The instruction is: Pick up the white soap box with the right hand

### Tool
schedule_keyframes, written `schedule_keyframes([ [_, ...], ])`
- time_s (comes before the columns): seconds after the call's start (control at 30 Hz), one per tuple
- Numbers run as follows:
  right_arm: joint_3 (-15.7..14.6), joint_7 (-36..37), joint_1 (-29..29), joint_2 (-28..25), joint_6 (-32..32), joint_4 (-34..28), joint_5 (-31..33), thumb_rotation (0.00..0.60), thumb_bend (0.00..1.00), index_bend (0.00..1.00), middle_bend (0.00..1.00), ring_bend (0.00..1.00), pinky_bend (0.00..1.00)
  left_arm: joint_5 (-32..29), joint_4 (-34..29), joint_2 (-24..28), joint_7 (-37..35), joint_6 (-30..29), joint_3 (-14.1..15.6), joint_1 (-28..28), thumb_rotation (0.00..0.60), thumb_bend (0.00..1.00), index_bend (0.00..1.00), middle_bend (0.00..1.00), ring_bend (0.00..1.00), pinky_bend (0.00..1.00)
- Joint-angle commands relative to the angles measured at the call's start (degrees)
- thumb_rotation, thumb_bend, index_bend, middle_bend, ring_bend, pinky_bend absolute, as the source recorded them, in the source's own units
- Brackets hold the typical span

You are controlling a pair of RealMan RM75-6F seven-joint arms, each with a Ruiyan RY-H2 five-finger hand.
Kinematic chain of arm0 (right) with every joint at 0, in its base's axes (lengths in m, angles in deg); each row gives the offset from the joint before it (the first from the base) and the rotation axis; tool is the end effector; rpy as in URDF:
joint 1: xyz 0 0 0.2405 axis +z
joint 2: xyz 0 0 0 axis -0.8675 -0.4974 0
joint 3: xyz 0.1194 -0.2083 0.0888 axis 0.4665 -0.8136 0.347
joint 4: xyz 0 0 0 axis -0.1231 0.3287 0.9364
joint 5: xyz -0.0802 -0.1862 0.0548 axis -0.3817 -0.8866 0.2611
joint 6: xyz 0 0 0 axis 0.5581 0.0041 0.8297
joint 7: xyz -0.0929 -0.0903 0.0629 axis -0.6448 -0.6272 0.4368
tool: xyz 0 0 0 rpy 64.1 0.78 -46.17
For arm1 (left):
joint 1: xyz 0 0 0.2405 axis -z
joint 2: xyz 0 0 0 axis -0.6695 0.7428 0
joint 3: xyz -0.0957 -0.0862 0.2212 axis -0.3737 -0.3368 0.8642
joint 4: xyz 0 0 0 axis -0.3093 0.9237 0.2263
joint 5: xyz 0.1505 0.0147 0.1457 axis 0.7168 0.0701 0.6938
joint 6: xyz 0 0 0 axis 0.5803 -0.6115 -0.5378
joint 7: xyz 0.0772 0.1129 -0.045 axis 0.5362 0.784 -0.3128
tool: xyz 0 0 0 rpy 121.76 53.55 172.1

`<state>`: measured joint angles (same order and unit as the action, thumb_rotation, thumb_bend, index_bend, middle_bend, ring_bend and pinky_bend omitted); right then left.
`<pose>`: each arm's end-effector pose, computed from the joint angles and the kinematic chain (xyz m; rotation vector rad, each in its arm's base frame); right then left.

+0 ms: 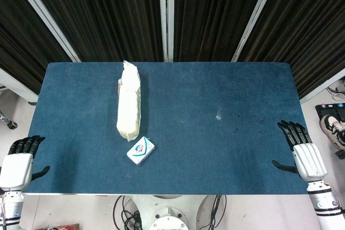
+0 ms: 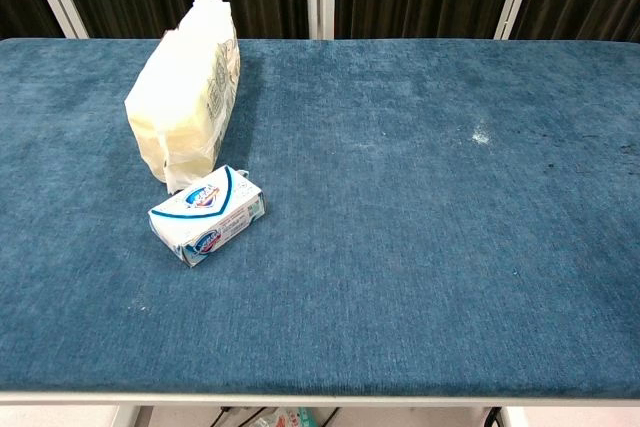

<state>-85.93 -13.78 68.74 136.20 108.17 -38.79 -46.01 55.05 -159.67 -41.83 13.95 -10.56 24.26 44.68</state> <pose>-0.2977 -0.1931 0.1393 1.4762 -0.9682 1.0628 -0.3207 0.1675 0.1275 -1.3741 -0.7993 -0.7757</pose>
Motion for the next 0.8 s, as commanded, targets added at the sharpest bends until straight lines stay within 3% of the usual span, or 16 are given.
schedule_keyframes([
  [0.03, 0.2, -0.1, 0.2, 0.0, -0.4, 0.0, 0.1, 0.600, 0.00, 0.00, 0.06, 0.00, 0.01, -0.3, 0.1, -0.1, -0.1, 0.4, 0.0, 0.1, 0.600, 0.00, 0.21, 0.20, 0.17, 0.19],
  [0.27, 0.4, -0.3, 1.5, -0.1, -1.2, -0.2, -1.9, 0.600, 0.00, 0.00, 0.06, 0.00, 0.01, -0.4, -0.2, -0.1, 0.1, 0.3, 0.0, 0.1, 0.600, 0.00, 0.21, 0.20, 0.17, 0.19],
  [0.47, 0.4, -0.8, 10.1, -0.4, -7.4, -3.0, -12.4, 0.600, 0.00, 0.00, 0.09, 0.00, 0.05, 0.1, -0.8, 0.1, 0.1, -0.7, 0.1, -0.3, 0.600, 0.00, 0.21, 0.20, 0.17, 0.19],
  [0.63, 2.3, -0.2, 24.2, 2.6, -21.6, -6.9, -19.8, 0.600, 0.01, 0.00, 0.12, 0.00, 0.10, 0.2, -1.0, 0.0, -0.2, -1.5, 0.3, -0.9, 0.600, 0.00, 0.21, 0.20, 0.17, 0.19],
  [0.8, 7.3, -1.6, 37.7, 12.2, -38.4, -4.7, -16.2, 0.600, 0.02, 0.00, 0.13, 0.00, 0.11, 0.0, -0.5, -0.4, -1.0, -2.2, 0.8, -1.9, 0.600, 0.00, 0.21, 0.20, 0.17, 0.19],
])
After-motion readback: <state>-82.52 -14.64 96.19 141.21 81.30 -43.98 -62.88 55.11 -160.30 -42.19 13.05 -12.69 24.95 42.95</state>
